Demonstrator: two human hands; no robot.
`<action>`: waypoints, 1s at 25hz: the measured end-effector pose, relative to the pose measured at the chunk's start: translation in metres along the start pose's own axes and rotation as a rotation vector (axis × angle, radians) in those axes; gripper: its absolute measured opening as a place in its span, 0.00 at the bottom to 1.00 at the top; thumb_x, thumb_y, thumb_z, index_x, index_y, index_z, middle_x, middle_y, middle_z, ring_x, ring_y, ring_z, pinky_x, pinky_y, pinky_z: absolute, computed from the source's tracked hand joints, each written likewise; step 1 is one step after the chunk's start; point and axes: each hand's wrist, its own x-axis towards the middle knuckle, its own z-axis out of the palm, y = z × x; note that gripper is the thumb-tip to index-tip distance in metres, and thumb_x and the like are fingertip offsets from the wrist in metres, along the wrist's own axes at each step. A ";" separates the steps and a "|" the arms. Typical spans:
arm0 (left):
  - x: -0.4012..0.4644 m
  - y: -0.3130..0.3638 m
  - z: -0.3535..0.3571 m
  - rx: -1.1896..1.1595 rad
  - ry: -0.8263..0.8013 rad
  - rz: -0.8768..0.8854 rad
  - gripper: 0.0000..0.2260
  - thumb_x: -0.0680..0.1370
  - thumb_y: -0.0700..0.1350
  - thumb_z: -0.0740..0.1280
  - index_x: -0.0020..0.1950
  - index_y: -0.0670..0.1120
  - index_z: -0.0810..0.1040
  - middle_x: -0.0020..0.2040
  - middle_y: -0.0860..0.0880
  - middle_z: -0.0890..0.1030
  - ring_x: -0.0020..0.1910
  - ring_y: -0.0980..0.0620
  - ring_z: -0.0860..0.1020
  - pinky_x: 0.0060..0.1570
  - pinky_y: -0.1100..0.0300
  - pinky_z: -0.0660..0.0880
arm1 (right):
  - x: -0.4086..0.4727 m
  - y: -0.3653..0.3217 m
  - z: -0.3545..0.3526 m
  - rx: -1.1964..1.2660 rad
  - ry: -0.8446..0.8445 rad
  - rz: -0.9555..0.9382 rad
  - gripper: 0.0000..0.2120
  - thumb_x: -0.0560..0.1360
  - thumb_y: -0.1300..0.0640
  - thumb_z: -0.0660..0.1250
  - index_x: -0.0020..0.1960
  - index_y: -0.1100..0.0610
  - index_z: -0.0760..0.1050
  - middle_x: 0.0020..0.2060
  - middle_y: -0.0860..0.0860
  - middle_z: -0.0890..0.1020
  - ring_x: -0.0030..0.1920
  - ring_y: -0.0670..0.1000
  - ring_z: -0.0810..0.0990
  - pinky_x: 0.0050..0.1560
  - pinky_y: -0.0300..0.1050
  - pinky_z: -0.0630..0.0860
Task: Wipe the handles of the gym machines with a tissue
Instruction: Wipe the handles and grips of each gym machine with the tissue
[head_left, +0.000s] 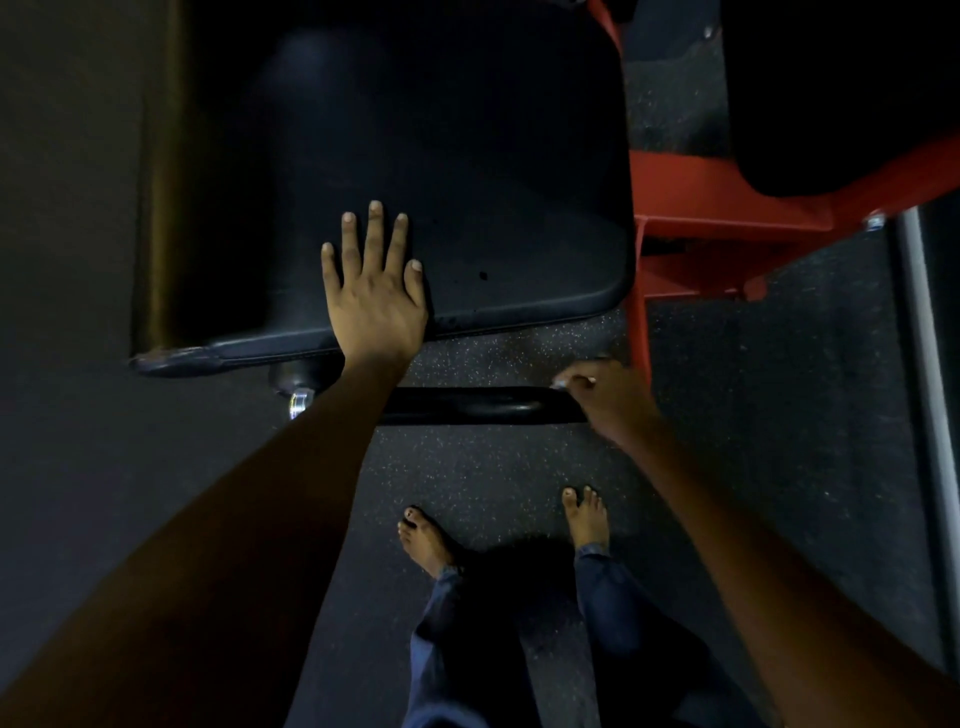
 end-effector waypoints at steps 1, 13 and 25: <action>0.001 0.000 0.000 0.005 0.004 0.000 0.23 0.84 0.53 0.43 0.80 0.52 0.49 0.80 0.50 0.47 0.79 0.46 0.44 0.76 0.46 0.41 | 0.011 0.011 -0.009 -0.087 -0.105 0.132 0.13 0.80 0.61 0.56 0.56 0.58 0.78 0.55 0.54 0.80 0.51 0.49 0.79 0.48 0.34 0.72; 0.013 -0.065 -0.029 0.070 -0.056 0.378 0.25 0.83 0.57 0.45 0.79 0.53 0.58 0.79 0.50 0.55 0.78 0.47 0.53 0.74 0.48 0.50 | 0.016 -0.056 -0.028 -0.164 -0.369 0.116 0.11 0.79 0.61 0.58 0.52 0.62 0.79 0.49 0.57 0.81 0.50 0.54 0.79 0.51 0.45 0.73; 0.010 -0.090 -0.025 0.066 -0.009 0.341 0.26 0.81 0.60 0.42 0.79 0.56 0.54 0.80 0.52 0.52 0.79 0.49 0.49 0.76 0.48 0.44 | -0.031 -0.060 0.009 0.016 0.019 -0.232 0.15 0.79 0.64 0.58 0.62 0.57 0.75 0.44 0.52 0.80 0.30 0.36 0.74 0.32 0.26 0.69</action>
